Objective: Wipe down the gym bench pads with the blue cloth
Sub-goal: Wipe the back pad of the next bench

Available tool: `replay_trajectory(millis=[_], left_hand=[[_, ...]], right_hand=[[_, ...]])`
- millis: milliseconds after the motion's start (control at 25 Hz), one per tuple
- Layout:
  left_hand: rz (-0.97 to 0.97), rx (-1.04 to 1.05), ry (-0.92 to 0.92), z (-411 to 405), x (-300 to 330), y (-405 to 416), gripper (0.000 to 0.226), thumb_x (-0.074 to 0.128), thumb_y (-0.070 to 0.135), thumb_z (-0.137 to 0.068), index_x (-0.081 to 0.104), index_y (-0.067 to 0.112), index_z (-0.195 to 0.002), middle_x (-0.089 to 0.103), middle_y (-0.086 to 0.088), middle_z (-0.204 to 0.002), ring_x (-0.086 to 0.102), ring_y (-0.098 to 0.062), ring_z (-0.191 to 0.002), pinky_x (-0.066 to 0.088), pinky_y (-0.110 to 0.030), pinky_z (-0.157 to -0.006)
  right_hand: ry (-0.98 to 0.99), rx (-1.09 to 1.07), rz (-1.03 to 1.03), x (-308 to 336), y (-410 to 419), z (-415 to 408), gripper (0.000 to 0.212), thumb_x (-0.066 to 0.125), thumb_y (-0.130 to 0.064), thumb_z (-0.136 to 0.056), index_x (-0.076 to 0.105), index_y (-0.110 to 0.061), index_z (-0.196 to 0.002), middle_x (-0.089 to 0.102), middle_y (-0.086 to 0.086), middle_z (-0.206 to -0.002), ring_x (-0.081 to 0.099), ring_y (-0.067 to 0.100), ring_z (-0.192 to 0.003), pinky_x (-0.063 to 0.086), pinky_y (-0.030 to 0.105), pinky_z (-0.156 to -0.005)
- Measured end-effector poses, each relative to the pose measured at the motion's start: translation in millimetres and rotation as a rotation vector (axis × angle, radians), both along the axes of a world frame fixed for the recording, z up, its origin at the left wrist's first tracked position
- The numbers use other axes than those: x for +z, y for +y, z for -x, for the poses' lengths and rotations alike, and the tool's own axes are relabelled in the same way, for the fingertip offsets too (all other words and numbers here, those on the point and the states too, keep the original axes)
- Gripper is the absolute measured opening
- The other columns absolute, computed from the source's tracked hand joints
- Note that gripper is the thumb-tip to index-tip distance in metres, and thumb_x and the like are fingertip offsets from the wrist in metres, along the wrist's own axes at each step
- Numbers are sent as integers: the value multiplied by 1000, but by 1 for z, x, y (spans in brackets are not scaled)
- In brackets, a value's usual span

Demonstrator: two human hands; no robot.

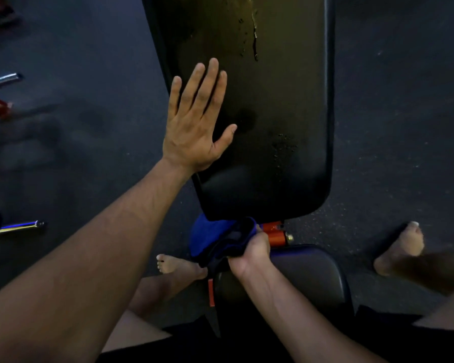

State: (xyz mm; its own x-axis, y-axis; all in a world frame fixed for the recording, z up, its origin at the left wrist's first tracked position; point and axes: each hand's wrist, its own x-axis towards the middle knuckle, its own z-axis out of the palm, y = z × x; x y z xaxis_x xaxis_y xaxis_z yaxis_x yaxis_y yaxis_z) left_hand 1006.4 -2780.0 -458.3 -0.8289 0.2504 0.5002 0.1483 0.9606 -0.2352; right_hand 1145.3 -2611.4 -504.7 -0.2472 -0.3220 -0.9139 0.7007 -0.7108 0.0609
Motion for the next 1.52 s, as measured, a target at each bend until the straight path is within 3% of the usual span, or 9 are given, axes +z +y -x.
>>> replay_trajectory(millis=[200,480,720,840,960,1040,1120,1240,1520], left_hand=[[1,5,7,0,1,1,79,35,58,-102,18,10,-163,21,-16,-168,17,-33,-156,11,-55,-126],[29,22,-31,-5,6,3,80,32,57,-103,12,10,-164,15,-16,-170,13,-33,-157,10,-55,-127],[19,18,-12,-3,3,2,80,30,58,-103,10,11,-164,14,-15,-170,10,-32,-158,8,-54,-127],[20,16,-13,-2,0,0,80,30,58,-103,10,11,-164,13,-15,-171,10,-31,-158,6,-53,-128],[31,23,-9,-3,1,2,80,30,57,-102,11,11,-164,13,-15,-171,9,-31,-158,7,-54,-127],[20,23,-12,-2,3,3,80,31,57,-102,11,10,-164,13,-15,-170,10,-31,-158,7,-54,-127],[35,27,3,-2,1,1,80,32,56,-101,12,10,-164,13,-14,-170,11,-32,-158,7,-54,-128],[37,19,-12,-3,3,3,80,32,55,-101,13,9,-164,13,-15,-170,11,-32,-158,6,-53,-128],[59,64,-91,-12,20,12,84,39,53,-99,7,10,-164,8,-14,-171,6,-31,-159,7,-54,-128]], right_hand=[[39,-125,-215,-3,72,37,34,33,-28,-102,63,-19,-88,66,7,-92,60,26,-81,50,41,-93],[38,-128,-506,7,120,56,29,44,-25,-104,64,-17,-85,67,4,-78,62,20,-69,49,36,-57],[29,4,-476,-12,66,18,37,46,-37,-104,64,-10,-121,69,15,-110,67,35,-96,57,49,-79],[56,-51,-477,-15,85,36,31,46,-33,-104,63,-12,-120,69,13,-108,66,29,-84,54,39,-65],[102,-94,-639,-20,117,57,22,48,-31,-103,63,-16,-106,68,11,-108,66,29,-96,56,47,-84],[189,-73,-809,-15,109,53,20,45,-29,-104,59,-19,-93,66,7,-100,65,26,-94,57,39,-81],[292,3,-884,-15,92,40,23,42,-29,-106,59,-14,-105,65,7,-104,65,24,-91,56,31,-76],[293,132,-824,-20,96,36,25,43,-31,-105,61,-14,-111,68,13,-111,65,28,-99,54,45,-90],[356,280,-745,-7,165,57,22,51,-37,-101,66,-27,-87,75,4,-83,71,26,-77,59,46,-71]])
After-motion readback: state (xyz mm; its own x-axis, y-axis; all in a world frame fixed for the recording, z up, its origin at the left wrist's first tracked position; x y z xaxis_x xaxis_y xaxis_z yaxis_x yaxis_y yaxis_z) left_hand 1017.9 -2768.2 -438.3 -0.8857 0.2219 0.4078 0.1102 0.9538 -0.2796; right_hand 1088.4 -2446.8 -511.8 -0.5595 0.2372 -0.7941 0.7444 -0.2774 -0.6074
